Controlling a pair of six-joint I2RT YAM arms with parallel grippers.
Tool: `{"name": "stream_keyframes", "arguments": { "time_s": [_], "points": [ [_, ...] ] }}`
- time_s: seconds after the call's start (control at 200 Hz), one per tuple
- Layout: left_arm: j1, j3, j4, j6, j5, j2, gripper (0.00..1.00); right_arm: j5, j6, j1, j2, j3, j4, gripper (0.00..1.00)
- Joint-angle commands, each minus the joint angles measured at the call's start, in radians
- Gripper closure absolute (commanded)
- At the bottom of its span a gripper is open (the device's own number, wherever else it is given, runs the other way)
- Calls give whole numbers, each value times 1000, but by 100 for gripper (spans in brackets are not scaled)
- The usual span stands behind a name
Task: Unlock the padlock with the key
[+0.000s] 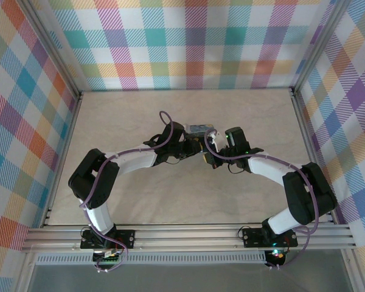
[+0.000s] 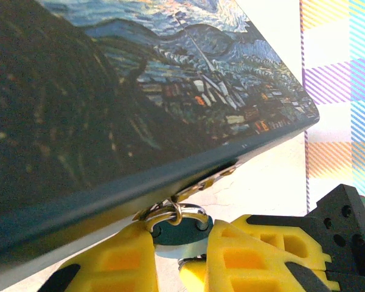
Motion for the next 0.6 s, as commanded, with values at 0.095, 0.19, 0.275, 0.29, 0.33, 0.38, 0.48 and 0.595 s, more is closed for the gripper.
{"name": "stream_keyframes", "arguments": {
  "time_s": [0.095,0.19,0.275,0.29,0.33,0.38,0.48,0.595],
  "points": [
    [-14,-17,2,2,61,-21,86,-153,18,5,-31,73,130,100],
    [-14,-17,-3,3,60,-24,86,-147,-4,-10,-42,74,120,100],
    [-13,-19,-5,5,60,-25,86,-132,-41,-16,-52,89,97,100],
    [-14,-19,-6,5,60,-26,86,-131,-48,-17,-53,92,92,100],
    [-14,-19,-8,5,60,-27,86,-128,-63,-21,-53,101,83,100],
    [-14,-19,-8,5,59,-28,86,-129,-79,-25,-51,106,77,100],
    [-15,-19,-6,5,60,-32,86,-132,-99,-27,-34,116,73,100],
    [-14,-19,-12,6,59,-36,86,-122,-156,-29,-18,132,42,100]
  ]
}}
